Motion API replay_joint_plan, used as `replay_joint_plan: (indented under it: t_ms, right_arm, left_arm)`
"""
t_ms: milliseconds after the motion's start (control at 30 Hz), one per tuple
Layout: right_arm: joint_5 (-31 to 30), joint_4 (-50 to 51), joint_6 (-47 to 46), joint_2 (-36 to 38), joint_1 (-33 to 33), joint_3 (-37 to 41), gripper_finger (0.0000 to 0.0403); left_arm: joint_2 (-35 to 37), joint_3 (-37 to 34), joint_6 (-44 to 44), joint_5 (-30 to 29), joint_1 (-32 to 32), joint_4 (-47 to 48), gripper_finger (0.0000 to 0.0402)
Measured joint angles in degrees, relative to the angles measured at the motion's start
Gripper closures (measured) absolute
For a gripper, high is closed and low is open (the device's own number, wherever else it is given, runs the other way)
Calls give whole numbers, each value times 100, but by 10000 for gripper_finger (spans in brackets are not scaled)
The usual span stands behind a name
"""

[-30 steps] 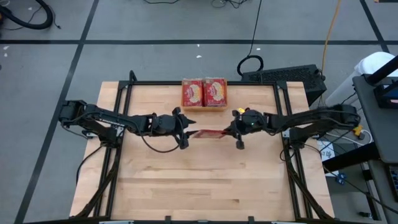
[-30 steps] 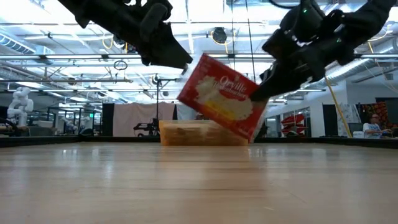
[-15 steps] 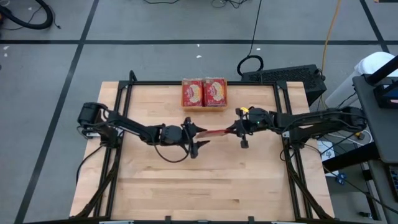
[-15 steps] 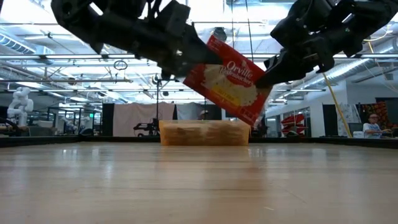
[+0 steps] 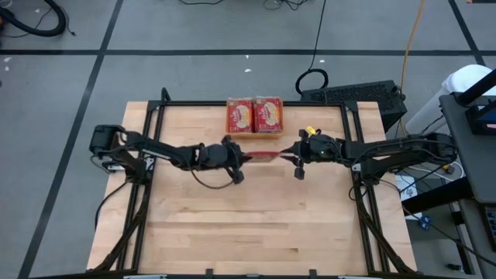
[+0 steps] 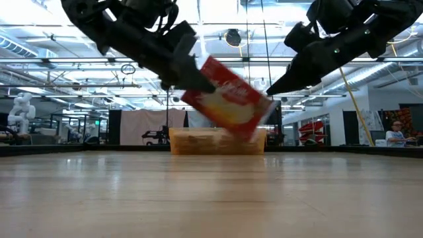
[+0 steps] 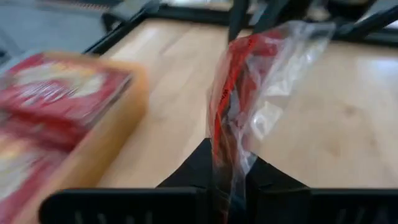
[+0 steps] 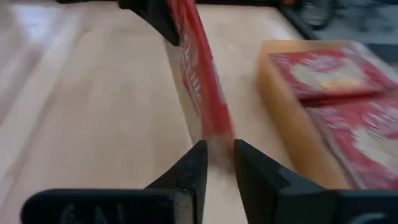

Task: Sort popcorn bags into baskets
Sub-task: Put the popcorn pack into the orange bin

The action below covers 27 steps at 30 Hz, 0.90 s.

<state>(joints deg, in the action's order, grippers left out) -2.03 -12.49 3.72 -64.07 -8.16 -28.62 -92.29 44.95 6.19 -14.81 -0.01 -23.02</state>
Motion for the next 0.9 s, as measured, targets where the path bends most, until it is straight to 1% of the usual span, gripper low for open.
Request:
replay_joint_plan:
  t_ms: [100,133,200,267,367,467,533,633,700,767,800,900]
  right_arm:
    - [-621,-3,-324,-4,-6,-2,315]
    - [-820,-20,-403,-4,-13,-2,310]
    - [-1022,-194,-455,-44,-15,0,300]
    - [-954,-640,-444,-155,-5,0,293]
    - [-554,-1727,-471,-531,72,-2,287]
    - [-516,-2906,-631,-1134,158,-2,288]
    - [-353,-3795,-771,-1623,208,-2,288]
    - [-43,-5133,-1139,-2448,275,-28,288]
    - [79,-5858,-1461,-2938,289,-159,288]
    - [239,-6307,-1791,-3357,281,-435,288]
    - [342,-6367,-1941,-3509,278,-600,288]
    - [678,-6274,-2113,-3844,262,-1155,288]
  left_arm:
    - [534,-6,14,-61,180,966,354]
    - [729,-7,-2,-93,226,1178,354]
    - [1153,-4,-74,-192,330,1684,361]
    - [1535,-7,-136,-316,430,1979,375]
    - [2021,-57,-226,-398,578,1850,384]
    - [2304,-243,-314,-395,621,1053,383]
    - [2435,-477,-347,-413,639,515,375]
    - [2509,-869,-389,-709,711,-952,372]
    - [2505,-1127,-439,-734,762,-2258,377]
    - [2418,-1340,-479,-594,783,-3364,384]
    - [2373,-1404,-508,-449,783,-3764,384]
    - [2286,-1492,-454,-83,778,-4304,384]
